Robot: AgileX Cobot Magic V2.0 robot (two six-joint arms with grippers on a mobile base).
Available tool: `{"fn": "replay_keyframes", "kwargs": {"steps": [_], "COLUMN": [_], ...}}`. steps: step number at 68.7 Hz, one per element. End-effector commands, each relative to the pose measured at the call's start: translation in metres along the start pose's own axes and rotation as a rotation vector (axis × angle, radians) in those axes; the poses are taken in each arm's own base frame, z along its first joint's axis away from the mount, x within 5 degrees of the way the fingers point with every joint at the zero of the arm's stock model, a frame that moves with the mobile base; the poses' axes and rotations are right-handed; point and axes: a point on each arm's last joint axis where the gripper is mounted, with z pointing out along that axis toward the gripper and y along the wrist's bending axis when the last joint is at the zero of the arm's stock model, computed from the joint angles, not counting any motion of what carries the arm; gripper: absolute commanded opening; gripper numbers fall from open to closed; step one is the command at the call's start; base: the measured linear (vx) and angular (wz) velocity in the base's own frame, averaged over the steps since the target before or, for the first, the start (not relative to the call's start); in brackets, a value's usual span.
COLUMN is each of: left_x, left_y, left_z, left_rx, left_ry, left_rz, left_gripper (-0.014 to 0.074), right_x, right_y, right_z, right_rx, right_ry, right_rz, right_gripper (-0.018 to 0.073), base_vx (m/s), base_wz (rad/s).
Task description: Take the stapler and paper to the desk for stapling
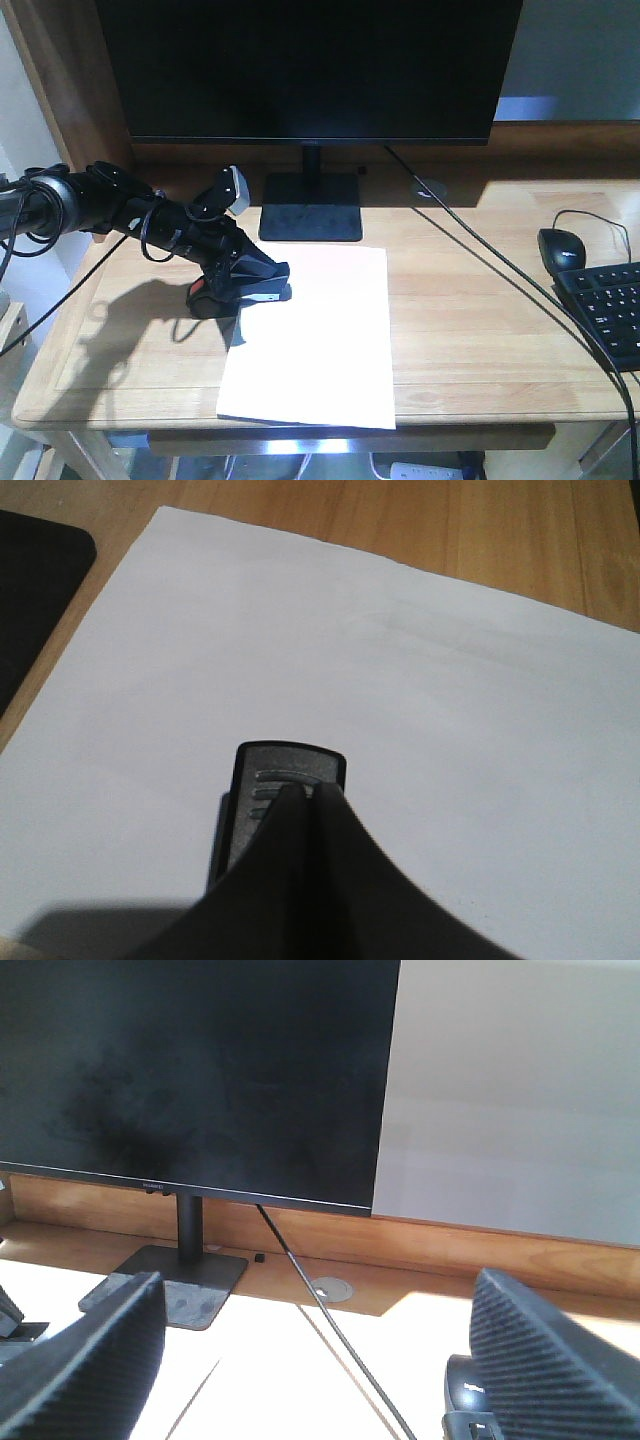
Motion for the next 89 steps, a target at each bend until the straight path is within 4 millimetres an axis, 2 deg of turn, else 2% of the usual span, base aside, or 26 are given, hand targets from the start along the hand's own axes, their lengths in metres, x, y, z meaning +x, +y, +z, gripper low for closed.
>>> {"fn": "replay_keyframes", "kwargs": {"steps": [1, 7, 15, 33, 43, 53, 58, 66, 71, 80, 89], "left_x": [-0.014, -0.018, -0.032, -0.073, -0.094, -0.108, -0.113, -0.127, -0.136, -0.156, -0.172], "left_y": [-0.004, -0.006, -0.012, -0.037, -0.053, -0.069, -0.081, -0.104, -0.117, -0.142, -0.173], "left_z": [-0.011, -0.015, -0.032, -0.098, -0.138, -0.181, -0.202, -0.233, -0.250, -0.282, -0.305], "left_rx": [-0.011, -0.012, -0.040, -0.207, -0.397, -0.646, -0.770, -0.932, -1.006, -1.117, -1.141], "left_ry": [0.024, 0.028, 0.073, 0.249, 0.302, 0.324, 0.307, 0.150, 0.051, -0.115, -0.261], "left_rz": [0.051, 0.044, 0.059, 0.111, -0.013, -0.244, -0.388, -0.661, -0.734, -0.653, -0.553], "left_gripper": [-0.0007, -0.0007, -0.0007, -0.0007, -0.0007, -0.0007, -0.0007, -0.0007, -0.0007, -0.0007, -0.0007], "right_x": [-0.009, -0.009, -0.009, -0.009, -0.009, -0.009, -0.009, -0.009, -0.009, -0.009, -0.009], "right_y": [0.002, 0.002, 0.002, 0.002, 0.002, 0.002, 0.002, 0.002, 0.002, 0.002, 0.002], "right_z": [0.000, 0.000, 0.000, 0.000, 0.000, 0.000, 0.000, 0.000, 0.000, 0.000, 0.000], "right_rx": [-0.028, -0.028, -0.028, -0.028, -0.028, -0.028, -0.028, -0.028, -0.028, -0.028, -0.027], "right_ry": [-0.037, -0.037, -0.037, -0.037, -0.037, -0.037, -0.037, -0.037, -0.037, -0.037, -0.036], "right_rz": [-0.028, -0.028, -0.028, -0.028, -0.028, -0.028, -0.028, -0.028, -0.028, -0.028, -0.028], "right_gripper": [0.0581, 0.0581, 0.0581, 0.0581, 0.0581, 0.0581, 0.0581, 0.0581, 0.0581, 0.0581, 0.0581], "base_vx": [0.00, 0.00, 0.00, 0.00, 0.00, 0.00, 0.00, 0.00, 0.00, 0.00, 0.00], "base_wz": [0.00, 0.00, 0.00, 0.00, 0.00, 0.00, 0.00, 0.00, 0.00, 0.00, 0.00]}}
